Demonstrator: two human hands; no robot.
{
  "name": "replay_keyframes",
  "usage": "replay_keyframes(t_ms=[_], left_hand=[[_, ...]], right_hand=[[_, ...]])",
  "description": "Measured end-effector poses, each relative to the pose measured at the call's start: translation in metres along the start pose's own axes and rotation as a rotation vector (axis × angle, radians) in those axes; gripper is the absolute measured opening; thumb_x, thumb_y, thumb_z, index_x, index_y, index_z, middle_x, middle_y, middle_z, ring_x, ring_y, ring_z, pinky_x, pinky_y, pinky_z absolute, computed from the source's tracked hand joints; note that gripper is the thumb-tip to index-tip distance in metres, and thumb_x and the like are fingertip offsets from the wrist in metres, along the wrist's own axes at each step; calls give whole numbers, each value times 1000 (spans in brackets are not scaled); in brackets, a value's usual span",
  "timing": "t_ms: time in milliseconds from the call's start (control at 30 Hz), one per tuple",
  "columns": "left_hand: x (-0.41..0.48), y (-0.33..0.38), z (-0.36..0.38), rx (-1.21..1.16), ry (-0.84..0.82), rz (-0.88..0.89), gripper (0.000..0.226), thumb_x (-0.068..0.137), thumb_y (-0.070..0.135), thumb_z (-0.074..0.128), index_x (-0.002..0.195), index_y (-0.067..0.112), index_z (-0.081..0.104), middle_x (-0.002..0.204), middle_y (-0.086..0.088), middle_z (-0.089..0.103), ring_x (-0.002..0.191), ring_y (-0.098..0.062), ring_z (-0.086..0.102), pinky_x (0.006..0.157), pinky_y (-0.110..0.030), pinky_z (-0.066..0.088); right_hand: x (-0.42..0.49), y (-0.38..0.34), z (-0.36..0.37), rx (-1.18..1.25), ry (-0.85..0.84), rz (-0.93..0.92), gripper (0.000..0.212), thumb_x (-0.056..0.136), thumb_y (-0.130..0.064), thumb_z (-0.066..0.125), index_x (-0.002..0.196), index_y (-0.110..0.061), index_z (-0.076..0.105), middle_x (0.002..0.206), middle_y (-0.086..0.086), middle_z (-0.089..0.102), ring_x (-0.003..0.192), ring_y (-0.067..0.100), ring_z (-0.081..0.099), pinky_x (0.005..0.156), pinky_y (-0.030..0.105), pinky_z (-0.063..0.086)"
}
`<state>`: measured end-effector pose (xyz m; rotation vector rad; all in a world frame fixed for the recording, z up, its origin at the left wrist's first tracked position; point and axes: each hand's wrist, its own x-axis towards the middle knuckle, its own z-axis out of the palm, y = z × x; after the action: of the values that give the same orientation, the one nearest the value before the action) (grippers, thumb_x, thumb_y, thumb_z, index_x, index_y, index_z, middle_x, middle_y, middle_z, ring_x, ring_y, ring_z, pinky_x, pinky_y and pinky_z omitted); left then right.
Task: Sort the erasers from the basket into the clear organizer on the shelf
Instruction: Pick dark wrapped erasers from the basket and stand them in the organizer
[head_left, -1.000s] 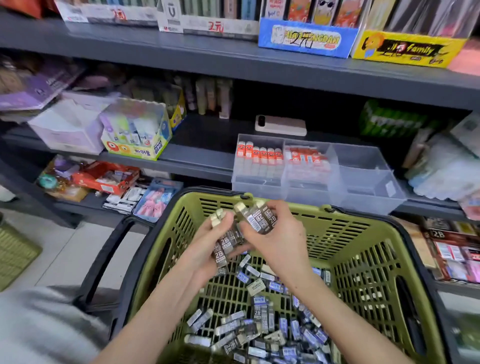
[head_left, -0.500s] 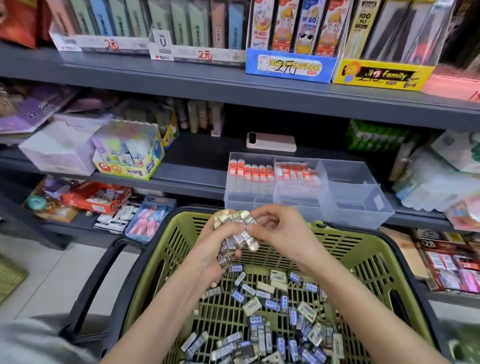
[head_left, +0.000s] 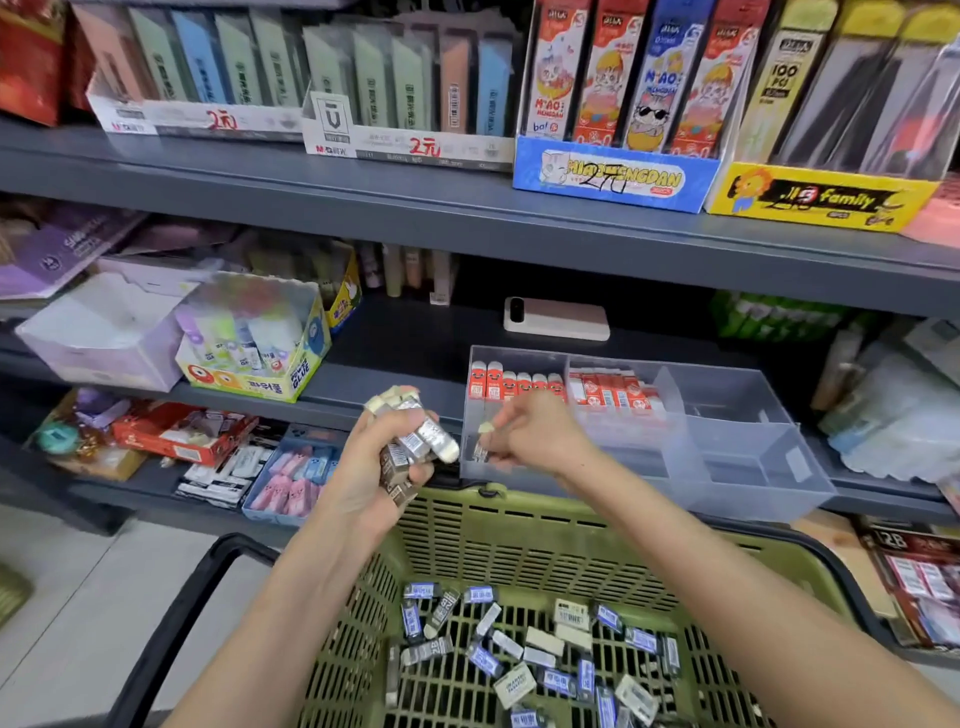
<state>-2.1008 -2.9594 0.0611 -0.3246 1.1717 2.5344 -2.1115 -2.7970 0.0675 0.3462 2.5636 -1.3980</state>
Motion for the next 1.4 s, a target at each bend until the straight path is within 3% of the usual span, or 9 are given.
replay_keyframes(t_ms=[133,367,467,667,767,900,1100,1267,1400], left_hand=[[10,2,-5,-33,-2,-11,29,64,10,58,92,12,54,67,-6,63,44,-10,55,31,-13,33],[26,5,-2,-46,-15,-20,24,65,11,58,89,12,55,71,-6,61,45,-10,55,31,-14,34],[28,3,-3,-39,-16,-30,25,65,11,59,90,12,56,69,-6,63,45,-10,55,31,-14,34],[27,3,-3,-17,-28,-21,27,65,12,60,92,11,55,67,-5,65,47,-9,56,31,-14,35],[26,3,-3,11,-27,-12,30,63,11,63,92,11,55,68,-6,64,48,-10,57,32,-15,36],[26,3,-2,32,-26,-14,32,61,11,70,90,12,56,68,-5,65,51,-12,61,34,-14,40],[26,4,-4,-18,-26,-39,27,67,15,65,92,11,56,72,-7,67,57,-18,66,32,-15,37],[28,4,-4,-9,-37,-39,31,68,16,64,97,11,55,71,-6,67,59,-18,66,32,-15,38],[27,3,-5,8,-40,-36,30,70,15,63,99,11,55,71,-6,68,60,-18,67,33,-15,38]], right_hand=[[15,-2,4,-132,-13,29,6,80,-5,68,75,-1,66,81,17,70,82,29,69,80,43,55],[24,-5,8,-271,-184,63,22,85,-2,61,103,9,66,93,17,70,73,16,60,76,28,53],[25,-4,8,-267,-169,46,20,84,-5,66,99,9,69,98,21,70,78,18,61,88,41,53],[10,-6,6,-434,55,-228,21,90,-19,58,77,-8,70,71,9,69,69,21,65,74,37,54],[-9,-21,1,-97,24,-348,24,88,-33,60,67,-23,66,66,6,68,60,17,62,63,39,55],[-23,-31,5,65,-198,-302,16,77,-19,75,87,-19,62,70,7,66,60,20,64,58,40,56],[-9,-27,-34,434,-85,-252,12,84,-7,66,88,-18,69,72,6,61,58,10,54,51,18,48],[4,-7,-51,-179,-180,-164,11,88,-4,61,94,-9,68,67,3,63,59,12,63,67,26,57],[9,0,-32,-367,-271,-138,23,81,-8,71,97,-13,56,70,3,63,43,3,58,53,20,47]])
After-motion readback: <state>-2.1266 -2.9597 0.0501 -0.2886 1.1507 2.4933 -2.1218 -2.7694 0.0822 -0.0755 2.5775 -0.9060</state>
